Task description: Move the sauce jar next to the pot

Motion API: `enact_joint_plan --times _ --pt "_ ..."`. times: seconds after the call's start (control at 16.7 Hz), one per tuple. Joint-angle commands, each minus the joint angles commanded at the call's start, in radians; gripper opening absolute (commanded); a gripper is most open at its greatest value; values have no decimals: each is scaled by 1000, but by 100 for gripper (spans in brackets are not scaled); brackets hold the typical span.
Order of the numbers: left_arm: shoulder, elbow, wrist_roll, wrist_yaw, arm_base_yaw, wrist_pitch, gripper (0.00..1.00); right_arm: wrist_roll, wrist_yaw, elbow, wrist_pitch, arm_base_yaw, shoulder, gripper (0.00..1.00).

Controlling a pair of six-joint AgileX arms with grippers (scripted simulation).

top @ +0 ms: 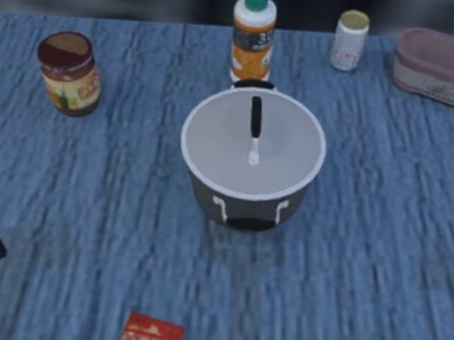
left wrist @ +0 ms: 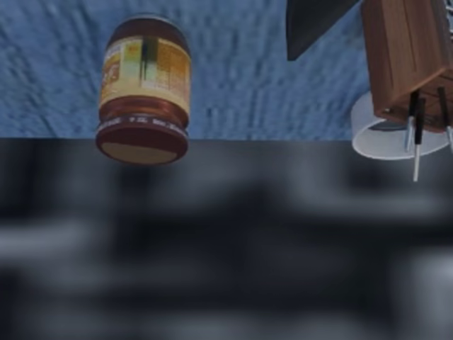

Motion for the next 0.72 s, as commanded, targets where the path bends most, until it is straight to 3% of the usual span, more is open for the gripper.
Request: enact_joint_plan --times 0.36,0.72 --pt "79 54 8 16 -9 -53 100 0 0 0 0 0 0 100" --pt "420 317 46 62 -35 -276 100 0 0 0 0 0 0 100"
